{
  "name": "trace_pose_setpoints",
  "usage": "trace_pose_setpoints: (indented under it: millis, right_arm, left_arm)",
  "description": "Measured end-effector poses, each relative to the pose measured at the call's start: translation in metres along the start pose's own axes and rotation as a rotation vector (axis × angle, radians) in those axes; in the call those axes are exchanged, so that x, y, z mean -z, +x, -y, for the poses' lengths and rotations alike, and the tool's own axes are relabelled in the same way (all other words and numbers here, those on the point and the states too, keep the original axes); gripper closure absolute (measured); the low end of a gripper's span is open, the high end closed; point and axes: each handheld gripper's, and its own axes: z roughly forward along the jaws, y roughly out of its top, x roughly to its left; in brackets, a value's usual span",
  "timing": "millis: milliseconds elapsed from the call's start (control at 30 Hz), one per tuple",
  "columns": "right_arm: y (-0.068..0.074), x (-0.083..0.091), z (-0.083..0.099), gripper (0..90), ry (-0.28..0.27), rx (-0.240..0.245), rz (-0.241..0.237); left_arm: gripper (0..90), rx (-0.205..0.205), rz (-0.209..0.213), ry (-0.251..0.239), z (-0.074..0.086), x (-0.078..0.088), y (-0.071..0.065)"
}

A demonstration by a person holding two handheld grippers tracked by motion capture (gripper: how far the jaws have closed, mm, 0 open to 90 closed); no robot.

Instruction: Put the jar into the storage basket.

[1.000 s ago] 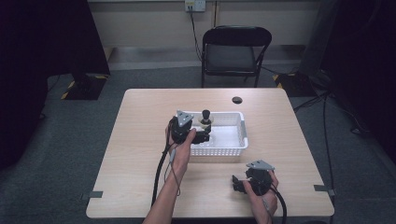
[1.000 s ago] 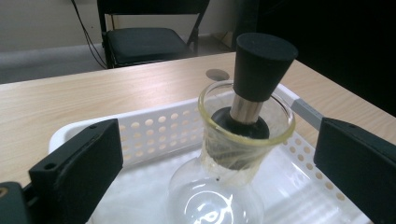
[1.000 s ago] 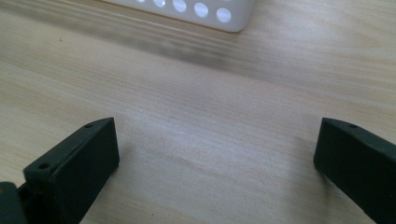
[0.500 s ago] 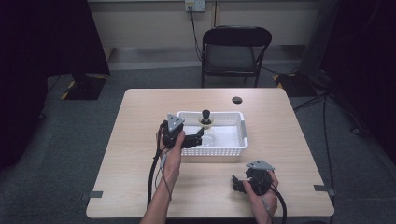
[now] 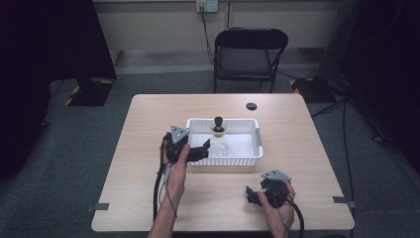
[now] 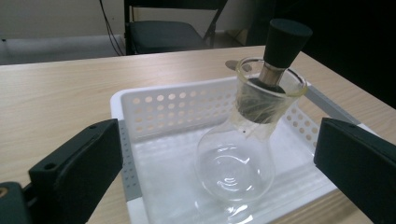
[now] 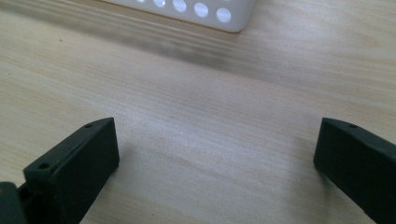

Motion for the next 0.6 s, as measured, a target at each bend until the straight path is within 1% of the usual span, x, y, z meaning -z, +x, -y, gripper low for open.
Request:
trace_pose_setpoints:
  millis: [33,267,367,467,500,600]
  right_arm:
    - [0.0,0.0,0.0,0.0,0.0,0.0,0.0]
    - [0.0,0.0,0.0,0.0,0.0,0.0,0.0]
    - [0.0,0.0,0.0,0.0,0.0,0.0,0.0]
    - [0.0,0.0,0.0,0.0,0.0,0.0,0.0]
    - [0.0,0.0,0.0,0.0,0.0,0.0,0.0]
    - [0.0,0.0,0.0,0.0,0.001,-0.001,0.0]
  left_arm:
    - [0.8,0.007,0.002,-0.003,0.001,0.003,0.002]
    - [0.8,0.017,0.004,-0.015,0.002,0.013,0.005]
    - [0.8,0.016,0.002,-0.036,0.003,0.021,0.005]
    - [0.7,0.016,-0.003,-0.03,0.004,0.025,0.005]
    - [0.7,0.027,-0.003,-0.032,0.006,0.028,0.005]
    - [0.6,0.018,-0.007,-0.025,0.01,0.031,0.003]
